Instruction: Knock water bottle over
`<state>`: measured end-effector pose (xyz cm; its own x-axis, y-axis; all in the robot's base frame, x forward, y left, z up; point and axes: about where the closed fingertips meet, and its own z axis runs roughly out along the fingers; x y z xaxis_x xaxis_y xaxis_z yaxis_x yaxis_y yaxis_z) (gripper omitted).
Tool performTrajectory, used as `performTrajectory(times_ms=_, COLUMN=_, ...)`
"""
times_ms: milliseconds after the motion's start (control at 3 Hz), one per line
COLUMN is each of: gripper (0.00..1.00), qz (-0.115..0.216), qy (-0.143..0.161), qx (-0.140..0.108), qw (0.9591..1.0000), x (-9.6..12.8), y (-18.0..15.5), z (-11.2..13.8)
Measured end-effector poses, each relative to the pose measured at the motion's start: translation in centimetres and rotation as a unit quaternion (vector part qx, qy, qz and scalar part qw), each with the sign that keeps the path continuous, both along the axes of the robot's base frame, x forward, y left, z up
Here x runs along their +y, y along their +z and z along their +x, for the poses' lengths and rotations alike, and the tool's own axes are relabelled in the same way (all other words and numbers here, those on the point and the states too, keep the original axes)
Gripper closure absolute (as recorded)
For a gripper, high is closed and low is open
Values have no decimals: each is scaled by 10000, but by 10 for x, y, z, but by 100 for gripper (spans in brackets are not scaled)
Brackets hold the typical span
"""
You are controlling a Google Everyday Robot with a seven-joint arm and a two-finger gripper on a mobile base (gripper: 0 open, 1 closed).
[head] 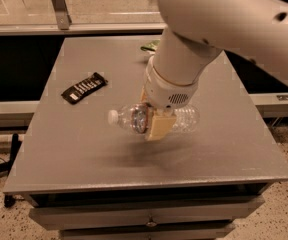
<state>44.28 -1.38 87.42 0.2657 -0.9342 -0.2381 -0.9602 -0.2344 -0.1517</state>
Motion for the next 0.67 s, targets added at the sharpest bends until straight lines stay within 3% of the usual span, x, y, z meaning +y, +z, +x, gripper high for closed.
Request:
performTrajectory(times_ms=333, gripper=81, qz=-833, qy=-457, qx=-196, qw=9953, x=-21, y=-18, z=18)
performTrajectory(times_ms=667, gripper=57, qz=-1405, qy=-1056, qx=-357, qw=9838, x=-39, y=-27, z=38)
